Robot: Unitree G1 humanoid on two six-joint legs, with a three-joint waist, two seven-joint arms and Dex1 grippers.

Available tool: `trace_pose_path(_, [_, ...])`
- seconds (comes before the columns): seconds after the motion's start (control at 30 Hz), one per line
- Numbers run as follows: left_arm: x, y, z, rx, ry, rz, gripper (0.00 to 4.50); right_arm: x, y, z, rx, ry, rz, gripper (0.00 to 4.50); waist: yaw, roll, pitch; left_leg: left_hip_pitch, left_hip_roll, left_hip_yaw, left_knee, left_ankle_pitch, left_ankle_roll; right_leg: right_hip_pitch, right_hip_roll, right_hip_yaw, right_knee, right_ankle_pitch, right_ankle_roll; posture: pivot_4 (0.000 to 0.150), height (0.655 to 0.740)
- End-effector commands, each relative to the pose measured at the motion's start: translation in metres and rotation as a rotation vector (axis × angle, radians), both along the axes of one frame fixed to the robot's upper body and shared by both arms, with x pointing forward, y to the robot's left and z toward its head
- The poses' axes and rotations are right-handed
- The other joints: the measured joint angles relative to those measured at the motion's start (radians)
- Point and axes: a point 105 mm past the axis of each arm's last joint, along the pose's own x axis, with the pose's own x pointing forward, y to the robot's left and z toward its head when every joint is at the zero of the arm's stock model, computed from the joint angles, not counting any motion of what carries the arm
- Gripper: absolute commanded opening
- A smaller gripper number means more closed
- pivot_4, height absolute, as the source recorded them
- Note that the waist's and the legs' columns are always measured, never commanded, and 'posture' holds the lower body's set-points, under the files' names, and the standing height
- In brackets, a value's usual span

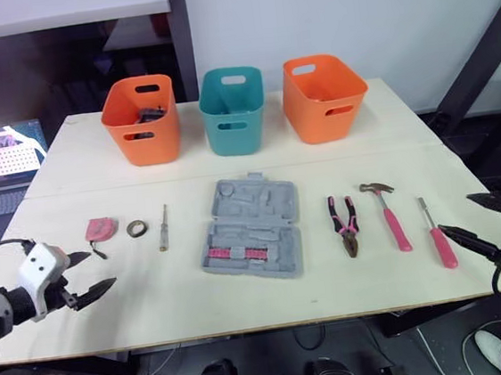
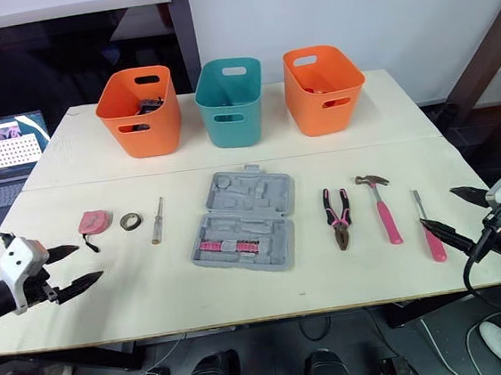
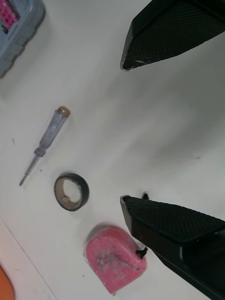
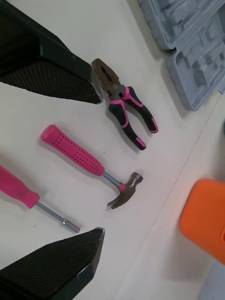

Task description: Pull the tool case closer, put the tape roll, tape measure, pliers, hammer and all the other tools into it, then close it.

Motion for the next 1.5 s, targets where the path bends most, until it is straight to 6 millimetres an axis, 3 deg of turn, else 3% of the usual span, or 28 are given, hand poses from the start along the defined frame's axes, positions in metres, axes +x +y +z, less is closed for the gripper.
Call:
trace_pose_path(0.03, [-0.001, 0.002, 0.012, -0.001, -0.034, -0.004, 4.5, 0.001, 0.0, 0.013, -0.037, -0.034, 0.019, 4.48, -0.001, 0.0, 0.0, 0.0, 0.0, 0.0, 0.0, 0.0, 0.0, 0.0, 0.0, 0.0, 0.0, 0.0, 0.0, 0.15, 0.74])
trace_pose_path(0.4, [0.002, 0.005, 0.019, -0.025, -0.034, -0.002, 4.5, 0.002, 0.002, 0.015, -0.03, -0.025, 0.039, 4.48, 0.001, 0.0, 0.0, 0.001, 0.0, 0.0, 0.001, 0.0, 0.0, 0.0, 0.0, 0.0, 0.001, 0.0, 0.0, 0.15, 0.74])
trace_pose_path(0.57, [0.015, 0.002, 0.024, -0.006, 0.008, -0.019, 4.5, 0.0, 0.02, 0.016, -0.035, 0.028, 0.082, 4.48, 0.001, 0.0, 0.0, 0.001, 0.0, 0.0, 0.001, 0.0, 0.0, 0.002, 0.0, 0.0, 0.002, 0.0, 0.0, 0.15, 0.74])
trace_pose_path(0.73, [0.034, -0.041, 0.052, -0.044, -0.013, -0.197, 4.5, 0.007, 0.066, 0.026, -0.022, 0.072, 0.169, 4.48, 0.001, 0.0, 0.0, 0.001, 0.0, -0.001, 0.002, 0.0, 0.0, 0.004, 0.0, 0.0, 0.004, 0.0, 0.001, 0.15, 0.74])
trace_pose_path(0.87, [0.04, -0.077, 0.05, -0.014, 0.034, -0.365, 4.5, 0.014, 0.101, 0.022, -0.017, 0.144, 0.238, 4.48, 0.0, 0.0, 0.0, 0.001, 0.0, 0.0, 0.002, 0.0, 0.0, 0.005, 0.0, 0.0, 0.004, -0.001, 0.001, 0.15, 0.74])
trace_pose_path(0.97, [0.052, -0.092, 0.047, 0.014, 0.046, -0.435, 4.5, 0.03, 0.11, 0.015, -0.081, 0.16, 0.215, 4.48, 0.0, 0.0, 0.0, 0.001, 0.0, -0.001, 0.002, 0.001, 0.0, 0.004, 0.001, 0.0, 0.005, -0.001, 0.001, 0.15, 0.74])
trace_pose_path(1.07, [0.071, -0.104, 0.045, 0.032, 0.026, -0.444, 3.63, 0.049, 0.121, 0.007, -0.095, 0.17, 0.214, 3.63, 0.001, -0.001, 0.0, 0.0, 0.0, -0.001, 0.003, 0.001, 0.0, 0.004, 0.001, 0.0, 0.005, -0.001, 0.001, 0.15, 0.74])
trace_pose_path(1.3, [0.115, -0.117, 0.024, 0.115, -0.01, -0.368, 0.06, 0.095, 0.145, -0.019, -0.197, 0.173, 0.254, 0.19, 0.0, -0.001, 0.0, 0.0, -0.001, -0.001, 0.005, 0.001, 0.001, 0.004, 0.002, 0.0, 0.007, 0.001, 0.005, 0.15, 0.74])
trace_pose_path(1.5, [0.131, -0.137, 0.002, 0.097, 0.004, -0.344, 0.02, 0.125, 0.157, -0.045, -0.227, 0.201, 0.276, 0.08, 0.0, -0.003, 0.001, -0.001, -0.001, -0.001, 0.005, 0.001, 0.0, -0.001, 0.002, 0.001, 0.017, 0.0, 0.012, 0.15, 0.74])
